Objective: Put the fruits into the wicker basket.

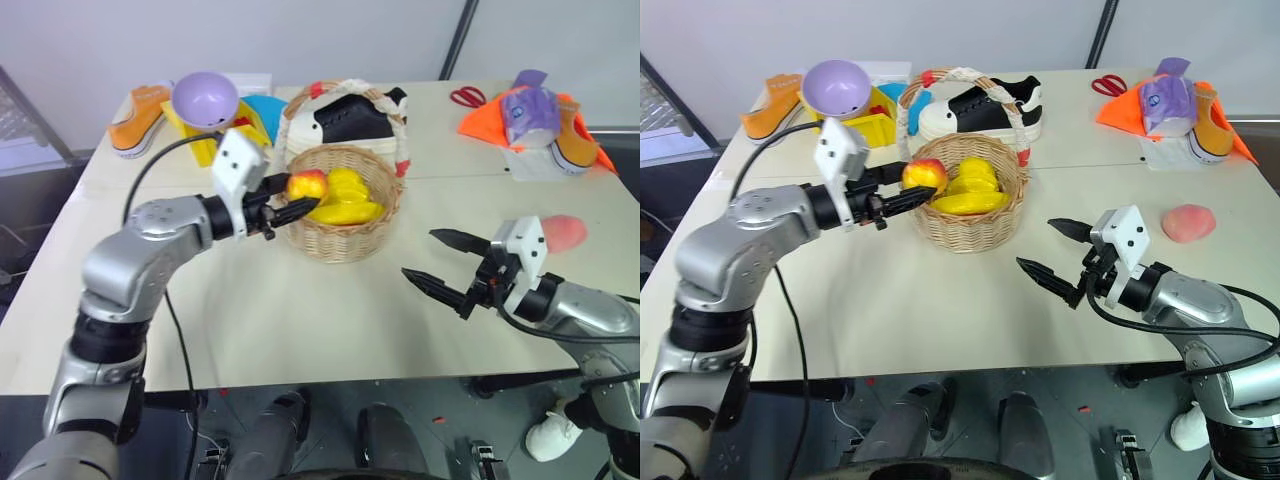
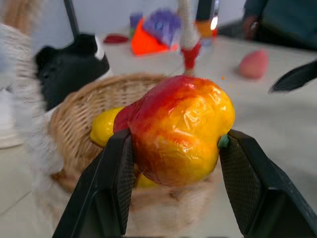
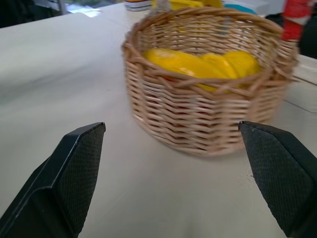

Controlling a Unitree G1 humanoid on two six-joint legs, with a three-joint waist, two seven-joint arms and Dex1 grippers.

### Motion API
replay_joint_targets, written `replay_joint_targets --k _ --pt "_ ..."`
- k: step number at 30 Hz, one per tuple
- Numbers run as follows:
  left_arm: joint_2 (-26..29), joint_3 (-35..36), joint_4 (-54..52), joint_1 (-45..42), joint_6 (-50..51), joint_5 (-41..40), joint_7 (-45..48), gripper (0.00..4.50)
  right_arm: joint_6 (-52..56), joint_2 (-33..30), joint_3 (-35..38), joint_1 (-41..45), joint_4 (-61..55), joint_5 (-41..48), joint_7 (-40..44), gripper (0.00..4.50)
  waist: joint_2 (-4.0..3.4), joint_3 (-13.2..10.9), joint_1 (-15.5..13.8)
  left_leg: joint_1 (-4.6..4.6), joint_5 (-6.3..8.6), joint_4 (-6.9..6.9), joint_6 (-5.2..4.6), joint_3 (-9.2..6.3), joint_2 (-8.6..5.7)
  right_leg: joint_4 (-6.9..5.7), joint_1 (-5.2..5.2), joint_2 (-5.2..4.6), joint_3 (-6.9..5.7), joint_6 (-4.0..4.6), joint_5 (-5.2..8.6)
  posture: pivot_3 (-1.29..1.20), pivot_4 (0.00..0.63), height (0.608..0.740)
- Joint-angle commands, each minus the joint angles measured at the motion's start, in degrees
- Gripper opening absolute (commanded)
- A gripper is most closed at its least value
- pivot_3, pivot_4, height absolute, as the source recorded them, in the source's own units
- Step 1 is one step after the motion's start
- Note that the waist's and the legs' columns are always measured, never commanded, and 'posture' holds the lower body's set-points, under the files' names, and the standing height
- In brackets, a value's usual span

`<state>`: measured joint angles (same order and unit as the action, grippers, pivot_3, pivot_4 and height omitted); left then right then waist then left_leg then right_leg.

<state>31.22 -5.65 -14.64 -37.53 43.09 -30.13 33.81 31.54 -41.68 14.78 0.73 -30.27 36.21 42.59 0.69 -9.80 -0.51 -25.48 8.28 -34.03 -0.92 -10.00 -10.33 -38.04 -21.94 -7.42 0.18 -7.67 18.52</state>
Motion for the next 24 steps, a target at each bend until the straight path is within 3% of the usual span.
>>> replay_joint_targets --k 1,4,8,12,17,20,24 --pt "-2.8 -1.6 6.1 -3.6 -4.1 5.1 -1.4 3.12 -1.1 0.0 2.3 -0.4 -0.9 -0.5 -1.2 4.50 0.01 0.0 0.1 -0.04 -0.03 0.04 -0.09 0.03 0.00 0.00 -0.07 0.00 0.01 -0.05 -0.02 0.00 0.150 0.740" --pt "-4.5 -1.8 9.3 -4.7 -7.0 7.1 -0.3 4.47 -1.3 1.0 3.6 -1.2 -0.3 -1.6 -3.7 4.50 0.01 0.0 0.1 -0.22 -0.07 0.16 -0.14 0.03 0.05 -0.05 -0.35 0.01 0.02 -0.22 -0.11 0.00 0.150 0.740" --pt "-4.6 -0.4 11.1 -4.2 -11.5 8.9 1.1 4.47 -1.9 2.1 7.4 -0.4 5.4 -6.5 -10.7 4.50 0.01 0.0 -0.2 -0.24 -0.08 0.17 -0.13 0.03 0.06 -0.06 -0.36 0.03 0.02 -0.26 -0.13 0.00 0.150 0.740" --pt "-5.7 3.3 4.8 -1.5 -12.2 0.8 7.8 4.47 -2.5 3.4 11.0 3.7 14.0 -10.8 -18.6 4.50 0.00 0.0 -0.2 -0.23 -0.08 0.04 -0.13 0.05 0.04 -0.04 -0.34 0.05 0.02 -0.27 -0.16 0.00 0.150 0.740" --pt "-4.0 0.9 -3.4 3.5 -10.8 -3.1 15.2 4.47 -2.7 3.6 11.4 8.4 22.7 -17.6 -27.4 4.50 -0.04 0.0 -0.1 -0.19 -0.09 0.06 -0.13 0.07 0.05 -0.09 -0.30 0.06 0.08 -0.28 -0.18 0.00 0.150 0.740" --pt "-4.7 -0.6 -5.9 4.9 -9.8 -3.7 15.2 4.47 -2.3 4.3 11.7 12.0 29.3 -21.1 -33.3 4.50 -0.04 0.0 -0.1 -0.12 -0.10 0.10 -0.12 0.11 0.05 -0.11 -0.27 0.07 0.15 -0.28 -0.18 0.00 0.150 0.740" --pt "-5.5 -1.1 -8.5 5.5 -7.9 -5.5 14.8 4.47 -4.9 4.2 10.8 15.4 37.0 -23.4 -34.7 4.50 -0.04 0.0 -0.1 -0.09 -0.11 0.08 -0.14 0.25 0.05 -0.14 -0.27 0.08 0.32 -0.26 -0.17 0.00 0.150 0.740"
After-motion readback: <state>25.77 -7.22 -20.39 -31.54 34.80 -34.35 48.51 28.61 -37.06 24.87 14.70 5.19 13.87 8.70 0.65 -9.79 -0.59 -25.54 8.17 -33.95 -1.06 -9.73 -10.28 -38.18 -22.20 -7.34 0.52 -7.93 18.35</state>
